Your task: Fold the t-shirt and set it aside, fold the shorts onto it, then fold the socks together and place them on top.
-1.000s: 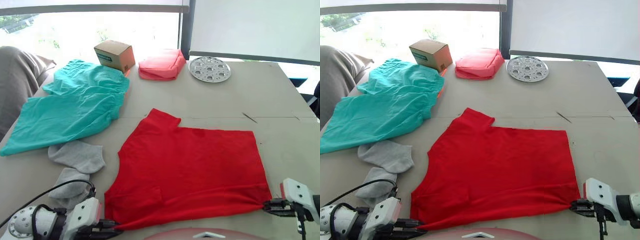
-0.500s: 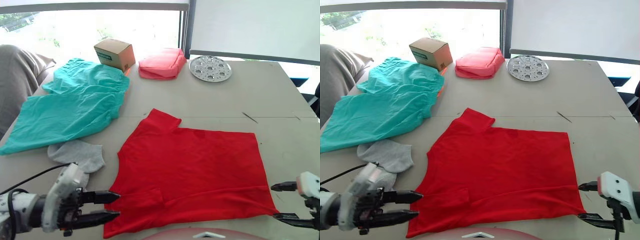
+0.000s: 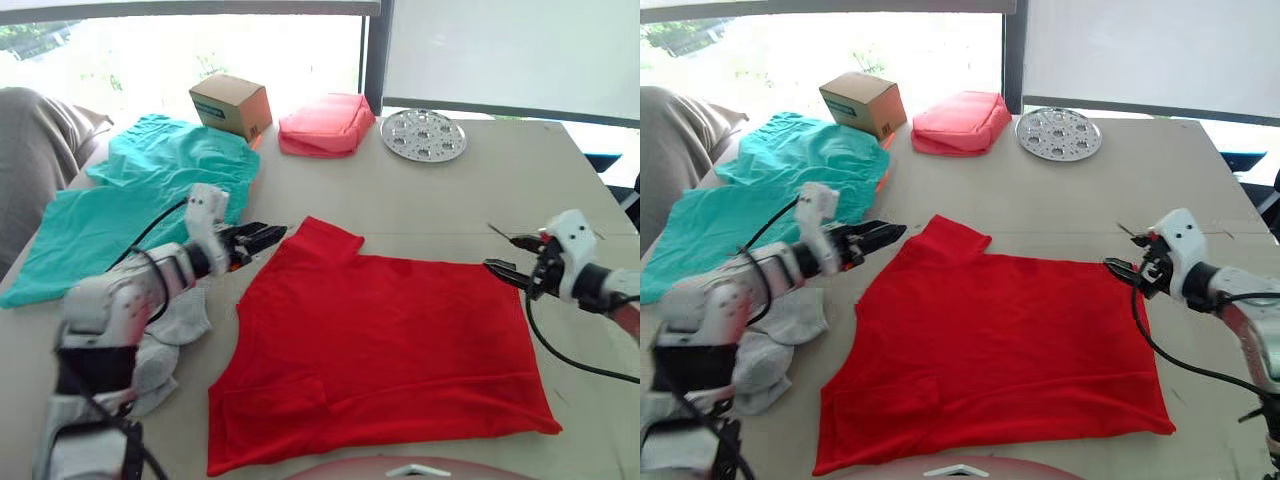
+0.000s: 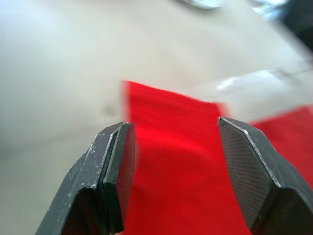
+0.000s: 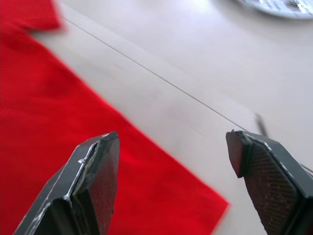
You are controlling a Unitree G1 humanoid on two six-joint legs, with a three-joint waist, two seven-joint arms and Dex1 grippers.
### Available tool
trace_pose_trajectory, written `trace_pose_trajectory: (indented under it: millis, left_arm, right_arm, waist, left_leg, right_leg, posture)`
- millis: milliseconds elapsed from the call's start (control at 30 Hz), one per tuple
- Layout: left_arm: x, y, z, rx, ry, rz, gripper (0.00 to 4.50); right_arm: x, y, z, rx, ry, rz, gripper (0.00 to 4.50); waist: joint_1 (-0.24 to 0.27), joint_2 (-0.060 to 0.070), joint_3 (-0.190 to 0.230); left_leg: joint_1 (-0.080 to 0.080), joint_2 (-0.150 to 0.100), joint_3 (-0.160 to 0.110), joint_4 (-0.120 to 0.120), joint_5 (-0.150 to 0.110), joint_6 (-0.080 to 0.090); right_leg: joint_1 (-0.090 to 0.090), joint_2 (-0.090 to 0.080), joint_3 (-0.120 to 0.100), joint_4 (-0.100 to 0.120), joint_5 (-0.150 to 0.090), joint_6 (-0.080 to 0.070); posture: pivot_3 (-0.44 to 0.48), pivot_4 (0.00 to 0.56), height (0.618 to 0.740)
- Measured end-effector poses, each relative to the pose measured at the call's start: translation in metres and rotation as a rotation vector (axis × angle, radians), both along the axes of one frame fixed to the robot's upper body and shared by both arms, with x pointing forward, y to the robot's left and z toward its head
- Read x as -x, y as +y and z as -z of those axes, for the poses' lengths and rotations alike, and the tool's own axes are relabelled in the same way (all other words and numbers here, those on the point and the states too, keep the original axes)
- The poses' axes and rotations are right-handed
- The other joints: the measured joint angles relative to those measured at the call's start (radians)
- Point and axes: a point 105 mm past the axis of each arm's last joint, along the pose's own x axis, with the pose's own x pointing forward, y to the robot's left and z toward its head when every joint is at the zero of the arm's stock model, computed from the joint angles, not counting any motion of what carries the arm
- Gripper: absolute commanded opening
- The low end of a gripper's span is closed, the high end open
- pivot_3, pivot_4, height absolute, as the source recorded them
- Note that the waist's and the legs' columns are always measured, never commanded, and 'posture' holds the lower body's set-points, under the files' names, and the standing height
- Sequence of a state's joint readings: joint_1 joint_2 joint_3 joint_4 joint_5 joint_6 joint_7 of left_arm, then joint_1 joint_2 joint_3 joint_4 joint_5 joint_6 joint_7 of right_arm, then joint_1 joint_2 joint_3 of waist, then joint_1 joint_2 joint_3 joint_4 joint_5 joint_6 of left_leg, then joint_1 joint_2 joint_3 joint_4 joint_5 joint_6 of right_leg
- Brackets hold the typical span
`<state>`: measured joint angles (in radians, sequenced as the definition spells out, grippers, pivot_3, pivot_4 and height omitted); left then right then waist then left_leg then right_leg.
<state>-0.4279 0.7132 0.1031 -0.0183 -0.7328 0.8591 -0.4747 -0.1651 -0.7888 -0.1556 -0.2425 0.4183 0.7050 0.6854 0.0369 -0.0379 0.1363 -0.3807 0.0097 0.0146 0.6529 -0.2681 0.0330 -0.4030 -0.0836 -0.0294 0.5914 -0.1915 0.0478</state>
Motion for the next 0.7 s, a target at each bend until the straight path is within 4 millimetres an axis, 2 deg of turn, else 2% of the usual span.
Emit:
trace_pose_trajectory:
  millis: [33,100,167,300,400,500,633,700]
  left_arm:
    - [-0.011,-0.004,0.004,-0.017,0.004,-0.018,2.92]
    - [-0.02,-0.012,0.01,-0.018,0.024,-0.022,2.92]
    - [-0.023,-0.018,0.019,-0.031,0.068,-0.016,2.92]
    - [-0.019,-0.013,0.034,-0.017,0.166,-0.015,2.92]
    - [-0.022,-0.012,0.032,0.018,0.208,-0.003,2.92]
    - [-0.022,-0.01,0.031,0.144,0.276,0.037,2.92]
    - [-0.021,-0.019,0.031,0.279,0.372,0.099,2.92]
    - [-0.022,-0.019,0.03,0.287,0.382,0.098,2.92]
  right_arm:
    - [-0.004,0.0,0.005,-0.02,0.035,0.035,3.69]
    - [-0.007,0.004,0.011,-0.032,0.07,0.056,3.69]
    - [-0.006,0.007,0.018,-0.044,0.117,0.064,3.69]
    - [-0.001,0.005,0.024,-0.048,0.16,0.081,3.69]
    - [0.002,0.009,0.023,-0.046,0.152,0.071,3.69]
    - [0.007,0.013,0.022,-0.057,0.15,0.062,3.69]
    - [0.013,0.017,0.025,-0.072,0.16,0.052,3.69]
    - [0.014,0.019,0.026,-0.076,0.16,0.047,3.69]
  waist:
    - [0.0,0.0,0.0]
    - [0.0,0.0,0.0]
    - [-0.002,0.0,0.0]
    - [-0.012,0.0,0.0]
    - [-0.015,0.0,0.0]
    - [-0.019,0.0,-0.001]
    - [-0.02,-0.001,-0.001]
    - [-0.02,-0.001,-0.001]
  left_leg:
    - [0.001,0.0,0.0,0.001,0.0,0.0]
    - [0.0,0.0,-0.001,0.001,0.0,0.001]
    - [0.0,0.0,-0.001,0.001,0.0,0.001]
    - [0.001,0.0,-0.002,0.001,0.0,0.001]
    - [0.001,0.0,-0.002,0.001,0.0,0.001]
    - [0.001,-0.001,-0.002,0.001,0.0,0.001]
    - [0.0,-0.001,-0.005,0.001,0.0,0.001]
    - [0.0,-0.001,-0.005,0.002,0.0,0.001]
  right_leg:
    - [0.002,0.0,0.0,0.0,0.0,0.0]
    - [0.002,0.0,0.0,0.0,0.0,0.0]
    - [0.002,0.0,0.0,0.001,0.001,0.002]
    - [0.002,0.0,-0.001,0.001,0.002,0.004]
    - [0.002,0.0,-0.001,0.001,0.002,0.004]
    - [0.002,0.0,-0.001,0.001,0.002,0.004]
    - [0.002,0.0,-0.002,0.002,0.002,0.005]
    - [0.002,0.0,-0.003,0.001,0.002,0.005]
  posture:
    - [0.0,0.15,0.739]
    - [0.0,0.15,0.739]
    - [0.0,0.15,0.739]
    - [0.0,0.15,0.739]
    - [0.0,0.15,0.739]
    - [0.0,0.15,0.739]
    - [0.0,0.15,0.739]
    - [0.0,0.15,0.739]
